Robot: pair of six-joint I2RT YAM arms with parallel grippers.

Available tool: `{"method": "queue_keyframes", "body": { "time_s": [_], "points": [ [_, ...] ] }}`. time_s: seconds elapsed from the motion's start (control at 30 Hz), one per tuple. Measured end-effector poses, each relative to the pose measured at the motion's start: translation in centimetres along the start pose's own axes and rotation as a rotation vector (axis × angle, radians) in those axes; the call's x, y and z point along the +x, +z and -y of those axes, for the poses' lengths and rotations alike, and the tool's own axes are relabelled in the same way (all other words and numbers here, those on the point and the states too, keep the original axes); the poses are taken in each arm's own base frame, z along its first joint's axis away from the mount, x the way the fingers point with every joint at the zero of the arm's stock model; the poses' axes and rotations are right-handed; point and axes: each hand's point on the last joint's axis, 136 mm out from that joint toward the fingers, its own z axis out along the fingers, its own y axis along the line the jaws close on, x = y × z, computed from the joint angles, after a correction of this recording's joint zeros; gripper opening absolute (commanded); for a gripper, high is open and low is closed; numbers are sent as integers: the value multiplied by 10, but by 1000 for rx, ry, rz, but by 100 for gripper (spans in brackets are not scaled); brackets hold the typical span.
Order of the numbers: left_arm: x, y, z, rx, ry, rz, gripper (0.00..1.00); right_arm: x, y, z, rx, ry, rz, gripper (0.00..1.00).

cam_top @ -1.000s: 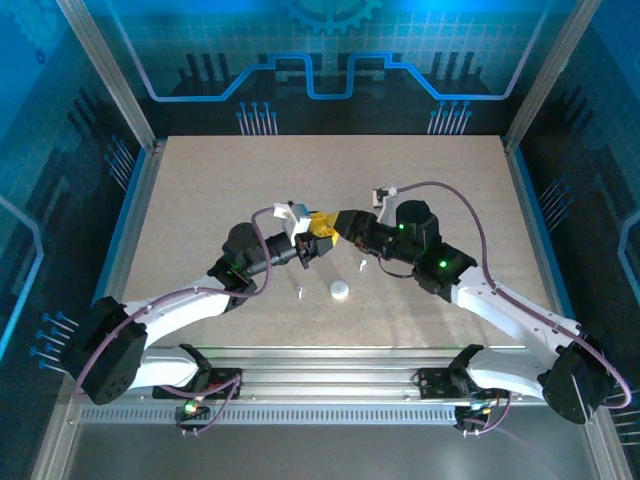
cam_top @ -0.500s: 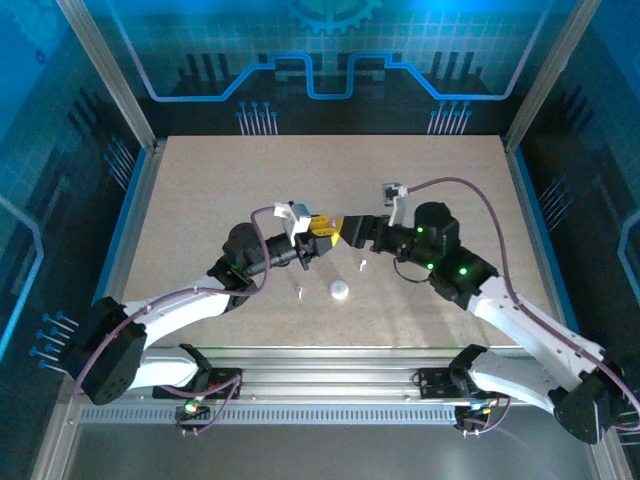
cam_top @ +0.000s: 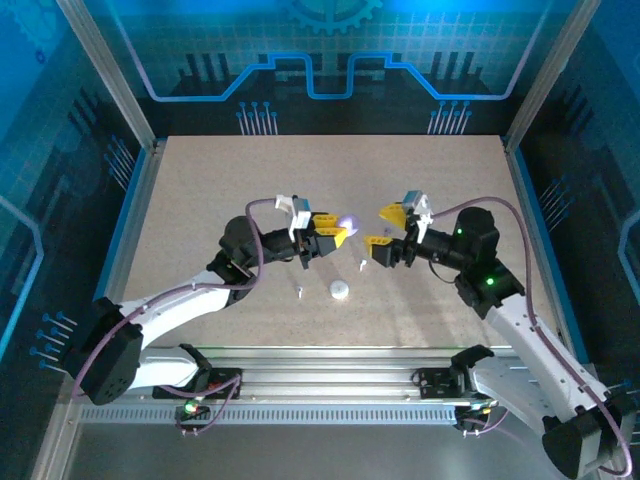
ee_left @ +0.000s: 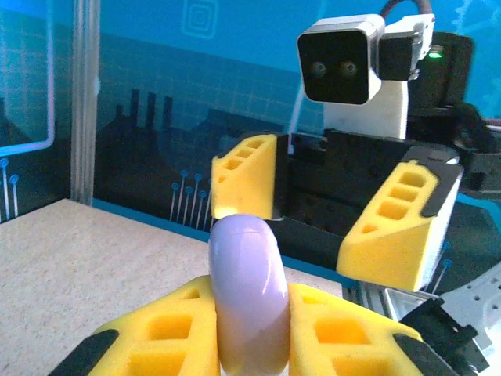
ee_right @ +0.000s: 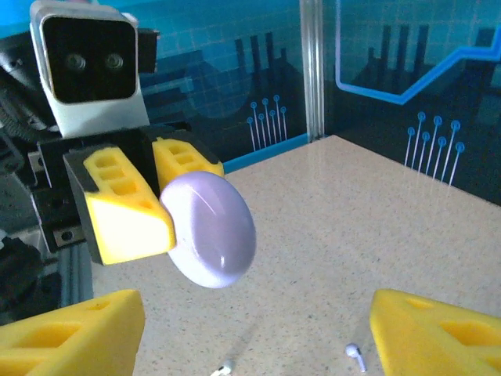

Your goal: Insert the wireless bluetooth earbuds into the charging case

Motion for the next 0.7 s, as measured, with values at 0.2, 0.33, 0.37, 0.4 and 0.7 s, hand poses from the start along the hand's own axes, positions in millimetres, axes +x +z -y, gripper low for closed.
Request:
{"method": "queue_keyframes", "body": {
  "time_s": [0.2,0.33,0.37,0.4,0.7],
  "points": [
    [-7,0,10,52,17,15,22,-18,4,-14,-177,-97,-48,68],
    [-10,0,13,66,18,25,22,-20,6,-23,-281,-119,-72,61],
    [-10,0,13,68,17,26,22,-19,6,-24,-301,-116,-77,61],
    [-10,0,14,72,16,26,22,-17,7,-26,-318,-111,-83,61],
    [-14,0,18,95,27,38,21,-18,14,-30,-443,-81,-111,56]
  ]
}}
